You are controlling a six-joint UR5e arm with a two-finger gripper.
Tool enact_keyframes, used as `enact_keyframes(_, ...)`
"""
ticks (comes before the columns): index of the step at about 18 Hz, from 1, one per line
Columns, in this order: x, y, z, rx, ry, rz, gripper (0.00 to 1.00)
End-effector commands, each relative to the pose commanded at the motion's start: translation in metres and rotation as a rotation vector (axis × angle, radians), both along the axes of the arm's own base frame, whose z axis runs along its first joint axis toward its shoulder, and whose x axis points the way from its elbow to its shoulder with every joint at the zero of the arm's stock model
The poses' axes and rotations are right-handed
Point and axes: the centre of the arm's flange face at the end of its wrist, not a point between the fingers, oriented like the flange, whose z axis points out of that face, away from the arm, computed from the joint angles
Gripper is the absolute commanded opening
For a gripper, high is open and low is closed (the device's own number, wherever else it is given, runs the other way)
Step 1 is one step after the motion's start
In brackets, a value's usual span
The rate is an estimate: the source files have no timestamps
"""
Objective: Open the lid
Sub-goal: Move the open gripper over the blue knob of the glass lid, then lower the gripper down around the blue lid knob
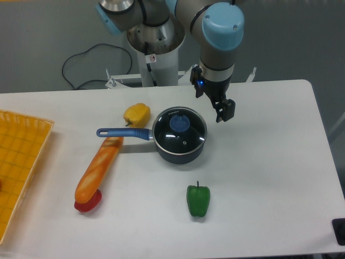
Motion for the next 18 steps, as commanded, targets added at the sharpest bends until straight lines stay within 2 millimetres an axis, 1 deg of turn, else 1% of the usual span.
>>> enact_keyframes(5,0.006,0.002,-0.005,0.022,-0.032,0.167,1.0)
enact_keyframes(10,0.005,0.007,-0.007,0.038,-0.05,0.251,1.0)
enact_keyframes(11,0.004,0.01,-0.004,0.04,-0.046,0.275,1.0)
enact_keyframes(14,0.012,0.028,-0.008,0.042,-0.042,0.255,1.0)
enact_keyframes(16,0.012,0.03,-0.006,0.052,-0.029,0.262,1.0)
enact_keyframes(18,0.01,0.031,-0.005,0.061,-0.018,0.309,1.0)
